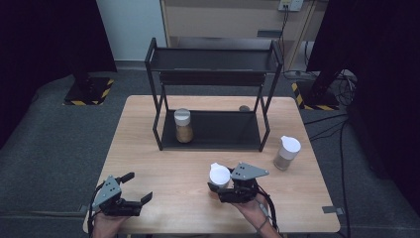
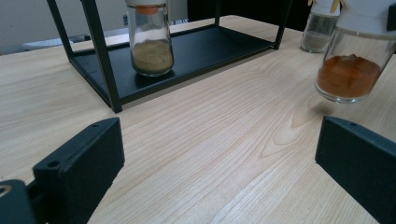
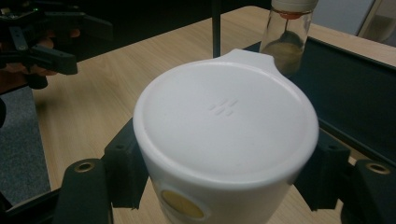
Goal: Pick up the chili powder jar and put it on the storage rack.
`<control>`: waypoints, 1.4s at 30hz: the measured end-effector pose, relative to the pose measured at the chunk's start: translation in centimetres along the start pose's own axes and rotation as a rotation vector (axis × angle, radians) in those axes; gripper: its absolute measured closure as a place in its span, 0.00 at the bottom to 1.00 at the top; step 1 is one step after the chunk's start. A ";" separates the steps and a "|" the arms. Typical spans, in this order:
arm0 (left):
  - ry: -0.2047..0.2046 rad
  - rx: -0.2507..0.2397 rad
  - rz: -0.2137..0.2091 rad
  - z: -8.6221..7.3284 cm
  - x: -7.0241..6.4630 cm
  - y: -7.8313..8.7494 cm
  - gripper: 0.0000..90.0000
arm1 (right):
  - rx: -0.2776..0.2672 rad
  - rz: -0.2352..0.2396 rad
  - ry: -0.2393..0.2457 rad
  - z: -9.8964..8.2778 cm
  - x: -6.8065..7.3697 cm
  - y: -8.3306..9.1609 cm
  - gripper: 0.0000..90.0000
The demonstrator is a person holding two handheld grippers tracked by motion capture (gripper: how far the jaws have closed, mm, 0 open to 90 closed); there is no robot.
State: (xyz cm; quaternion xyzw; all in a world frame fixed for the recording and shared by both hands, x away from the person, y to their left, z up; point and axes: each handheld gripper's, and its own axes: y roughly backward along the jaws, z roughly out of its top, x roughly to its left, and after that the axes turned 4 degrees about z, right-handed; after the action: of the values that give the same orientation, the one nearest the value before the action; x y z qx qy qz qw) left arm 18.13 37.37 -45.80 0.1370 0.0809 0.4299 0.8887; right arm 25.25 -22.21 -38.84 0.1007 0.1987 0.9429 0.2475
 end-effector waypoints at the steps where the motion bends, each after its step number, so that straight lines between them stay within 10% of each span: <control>1: 0.000 -0.001 0.000 0.0 0.0 0.0 0.00 | 0.000 -0.002 0.003 0.2 -0.1 0.0 0.34; 42: 0.008 -0.004 0.003 -0.1 0.2 0.1 0.00 | -0.002 -0.069 0.052 6.9 -5.3 -1.7 0.35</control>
State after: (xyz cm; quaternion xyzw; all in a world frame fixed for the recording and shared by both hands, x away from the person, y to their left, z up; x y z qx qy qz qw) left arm 18.12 37.58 -45.91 0.1339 0.0835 0.4318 0.8881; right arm 32.53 -21.31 -33.86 0.0691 0.2072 0.9364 0.2746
